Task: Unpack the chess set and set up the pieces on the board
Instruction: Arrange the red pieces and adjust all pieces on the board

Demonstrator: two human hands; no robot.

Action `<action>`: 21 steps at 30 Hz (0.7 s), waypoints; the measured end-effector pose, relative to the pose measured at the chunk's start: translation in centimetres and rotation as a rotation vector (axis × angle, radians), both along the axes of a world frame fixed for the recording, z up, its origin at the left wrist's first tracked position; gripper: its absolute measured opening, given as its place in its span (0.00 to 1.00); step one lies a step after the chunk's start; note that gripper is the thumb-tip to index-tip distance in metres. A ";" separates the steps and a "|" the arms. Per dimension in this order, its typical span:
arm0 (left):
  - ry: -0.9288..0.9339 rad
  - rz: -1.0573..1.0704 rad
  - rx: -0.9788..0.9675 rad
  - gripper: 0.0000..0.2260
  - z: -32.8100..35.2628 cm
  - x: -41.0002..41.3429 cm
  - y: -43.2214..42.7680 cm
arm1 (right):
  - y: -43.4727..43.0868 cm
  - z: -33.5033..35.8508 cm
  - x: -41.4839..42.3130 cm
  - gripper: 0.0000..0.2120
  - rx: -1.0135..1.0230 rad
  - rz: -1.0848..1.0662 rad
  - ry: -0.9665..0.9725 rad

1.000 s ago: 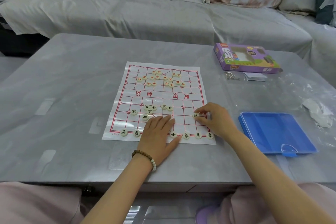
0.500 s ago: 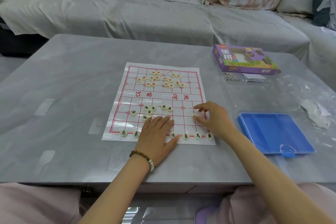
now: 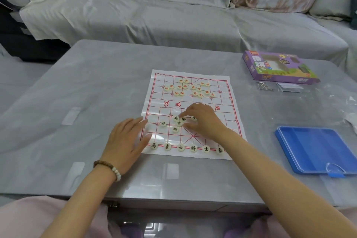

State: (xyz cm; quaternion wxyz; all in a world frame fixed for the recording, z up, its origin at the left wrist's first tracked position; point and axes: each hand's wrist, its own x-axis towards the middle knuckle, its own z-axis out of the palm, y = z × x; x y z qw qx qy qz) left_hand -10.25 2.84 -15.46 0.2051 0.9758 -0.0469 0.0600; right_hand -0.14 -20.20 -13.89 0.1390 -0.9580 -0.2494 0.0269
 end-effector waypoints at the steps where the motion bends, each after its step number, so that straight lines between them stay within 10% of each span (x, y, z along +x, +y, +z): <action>1: 0.015 0.002 -0.003 0.43 -0.4 -0.3 0.8 | 0.1 0.0 0.0 0.15 -0.001 -0.004 -0.010; 21: 0.071 0.048 -0.011 0.33 -2.7 -0.8 3.9 | 9.5 -1.7 -7.1 0.10 0.280 0.017 -0.108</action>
